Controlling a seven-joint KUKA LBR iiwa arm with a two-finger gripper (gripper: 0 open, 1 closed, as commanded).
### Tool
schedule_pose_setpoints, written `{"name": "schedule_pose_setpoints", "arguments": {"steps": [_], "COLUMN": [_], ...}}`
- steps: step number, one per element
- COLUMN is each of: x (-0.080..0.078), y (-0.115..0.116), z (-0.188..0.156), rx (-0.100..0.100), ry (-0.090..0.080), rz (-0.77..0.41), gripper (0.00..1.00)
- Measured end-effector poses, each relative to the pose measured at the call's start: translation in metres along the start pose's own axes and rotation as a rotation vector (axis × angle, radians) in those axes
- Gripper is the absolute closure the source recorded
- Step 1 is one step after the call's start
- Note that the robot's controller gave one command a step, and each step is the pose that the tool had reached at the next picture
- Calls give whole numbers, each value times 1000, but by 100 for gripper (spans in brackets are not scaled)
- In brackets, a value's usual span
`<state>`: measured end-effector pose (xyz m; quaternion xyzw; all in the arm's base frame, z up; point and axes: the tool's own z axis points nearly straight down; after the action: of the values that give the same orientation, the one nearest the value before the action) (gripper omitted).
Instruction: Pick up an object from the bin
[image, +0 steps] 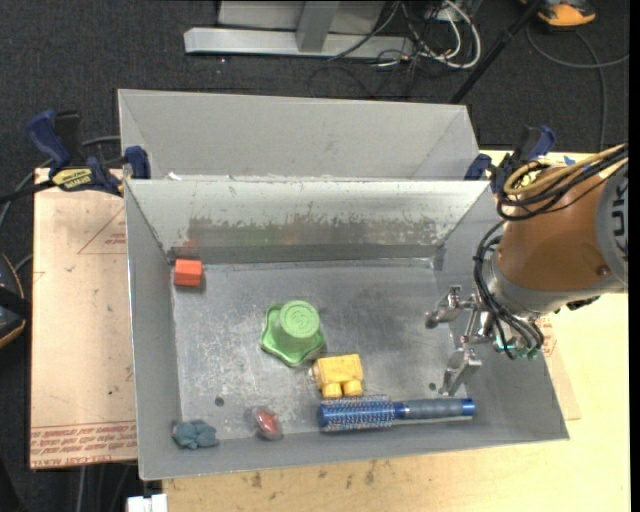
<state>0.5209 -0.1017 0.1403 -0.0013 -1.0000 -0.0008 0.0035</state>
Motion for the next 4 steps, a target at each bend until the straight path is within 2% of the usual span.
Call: {"name": "schedule_pose_setpoints", "arguments": {"steps": [1, 2, 3, 4], "x": [24, 28, 22, 15], "y": [96, 154, 194, 210], "z": [66, 40, 26, 43], "rx": [6, -2, 1, 0], "ry": [-20, -11, -9, -33], "rz": [-272, -208, -301, -394], "gripper": [0, 0, 0, 0]}}
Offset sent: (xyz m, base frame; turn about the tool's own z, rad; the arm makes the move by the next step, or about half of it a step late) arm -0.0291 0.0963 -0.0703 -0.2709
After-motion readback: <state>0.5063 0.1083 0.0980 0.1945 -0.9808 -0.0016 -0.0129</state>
